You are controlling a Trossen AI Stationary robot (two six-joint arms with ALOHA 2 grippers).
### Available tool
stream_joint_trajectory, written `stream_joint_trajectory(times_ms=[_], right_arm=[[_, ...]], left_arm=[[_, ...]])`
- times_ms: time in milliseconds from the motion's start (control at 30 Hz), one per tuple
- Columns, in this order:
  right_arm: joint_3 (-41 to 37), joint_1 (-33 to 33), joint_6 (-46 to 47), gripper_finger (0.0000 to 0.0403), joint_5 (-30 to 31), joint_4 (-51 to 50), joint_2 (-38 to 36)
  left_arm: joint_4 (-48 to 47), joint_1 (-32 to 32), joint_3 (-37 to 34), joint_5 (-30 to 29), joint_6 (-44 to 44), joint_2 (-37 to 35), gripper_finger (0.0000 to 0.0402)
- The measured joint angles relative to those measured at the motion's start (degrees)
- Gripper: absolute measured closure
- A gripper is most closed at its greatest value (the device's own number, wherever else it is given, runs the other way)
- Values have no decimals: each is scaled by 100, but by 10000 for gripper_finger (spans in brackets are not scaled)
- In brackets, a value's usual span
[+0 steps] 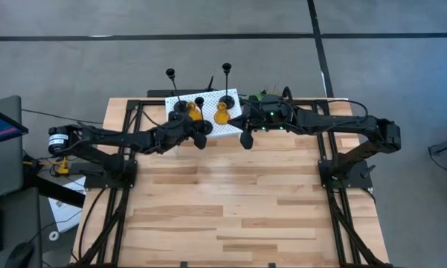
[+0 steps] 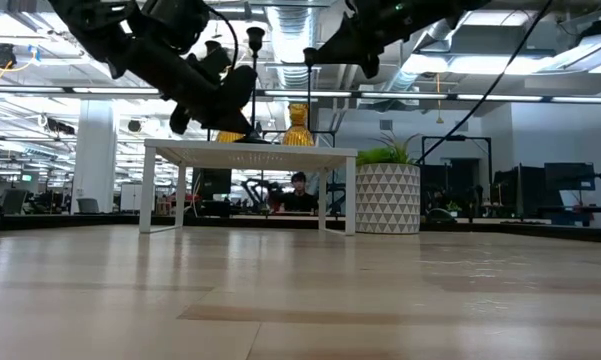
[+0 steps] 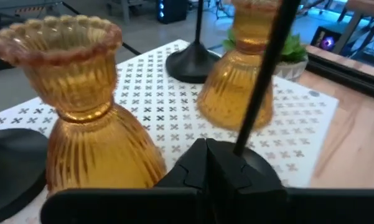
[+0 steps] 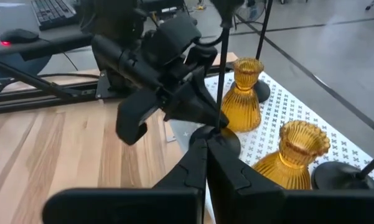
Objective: Pick & Place candle stick holders
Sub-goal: Adjust the candle holders on the shelf
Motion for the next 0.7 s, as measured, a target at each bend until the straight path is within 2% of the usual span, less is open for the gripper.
stream_joint_trajectory(times_ms=[267,600,700], right_arm=[[0,-10,-46,403,1,-29,0],[0,-11,-59,403,2,-22,0],[0,-11,-58,403,2,-22,0]], left_arm=[[143,210,0,328,-16,-1,396],[225,323,0,355,13,-25,396],[215,324,-2,629,15,-177,396]])
